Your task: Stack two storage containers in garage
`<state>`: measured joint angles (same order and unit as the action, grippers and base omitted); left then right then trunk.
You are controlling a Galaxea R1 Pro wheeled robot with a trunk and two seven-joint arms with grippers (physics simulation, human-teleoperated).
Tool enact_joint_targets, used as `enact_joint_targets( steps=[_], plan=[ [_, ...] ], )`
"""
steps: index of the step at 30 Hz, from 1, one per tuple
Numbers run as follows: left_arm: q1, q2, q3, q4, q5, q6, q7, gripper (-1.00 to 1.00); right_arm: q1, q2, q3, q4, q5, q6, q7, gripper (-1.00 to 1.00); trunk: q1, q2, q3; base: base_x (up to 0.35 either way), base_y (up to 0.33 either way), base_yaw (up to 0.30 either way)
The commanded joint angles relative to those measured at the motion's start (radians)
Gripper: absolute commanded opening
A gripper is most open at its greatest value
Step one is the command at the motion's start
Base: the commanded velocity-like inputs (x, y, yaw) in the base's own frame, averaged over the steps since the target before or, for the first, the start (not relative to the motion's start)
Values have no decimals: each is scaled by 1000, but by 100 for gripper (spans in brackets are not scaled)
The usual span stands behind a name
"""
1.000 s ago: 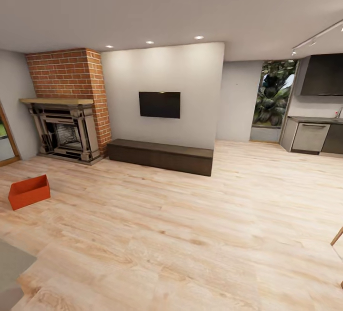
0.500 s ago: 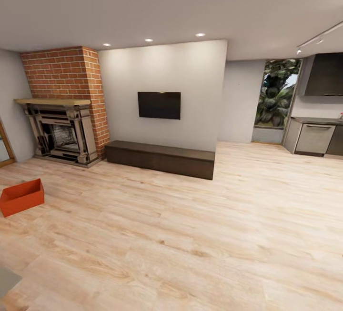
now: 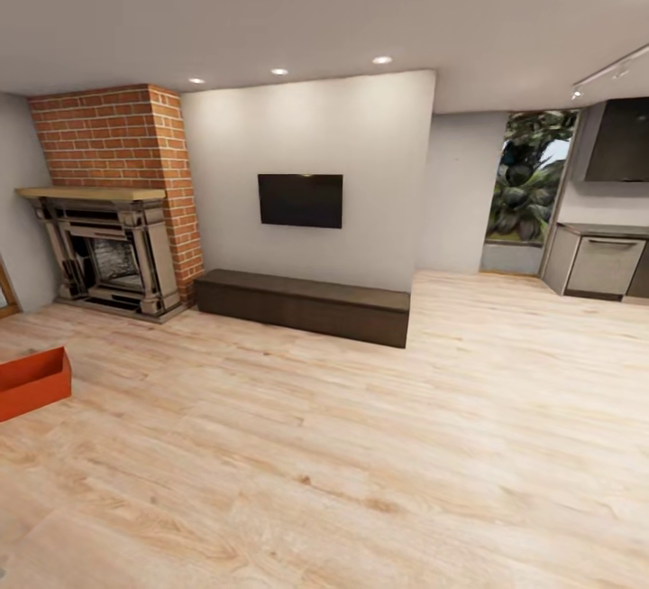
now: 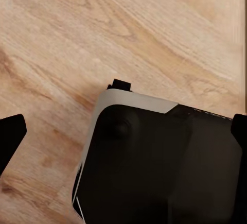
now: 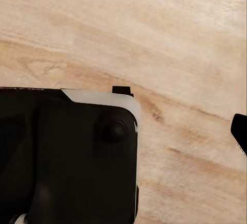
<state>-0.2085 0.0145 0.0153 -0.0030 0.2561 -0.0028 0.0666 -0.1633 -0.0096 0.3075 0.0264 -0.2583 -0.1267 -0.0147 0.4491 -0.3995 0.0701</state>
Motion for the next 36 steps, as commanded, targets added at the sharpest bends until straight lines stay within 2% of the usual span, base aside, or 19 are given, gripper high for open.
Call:
enact_joint_targets(
  steps=[1, 36],
  plan=[
    [0, 0, 1, 0, 3, 0, 2, 100, -1, 0, 9, 3, -9, -5, -1, 100, 1, 0, 0, 322, 0, 0],
    [0, 0, 2, 0, 8, -2, 2, 100, -1, 0, 9, 3, -9, -5, -1, 100, 1, 0, 0, 322, 0, 0]
  ],
)
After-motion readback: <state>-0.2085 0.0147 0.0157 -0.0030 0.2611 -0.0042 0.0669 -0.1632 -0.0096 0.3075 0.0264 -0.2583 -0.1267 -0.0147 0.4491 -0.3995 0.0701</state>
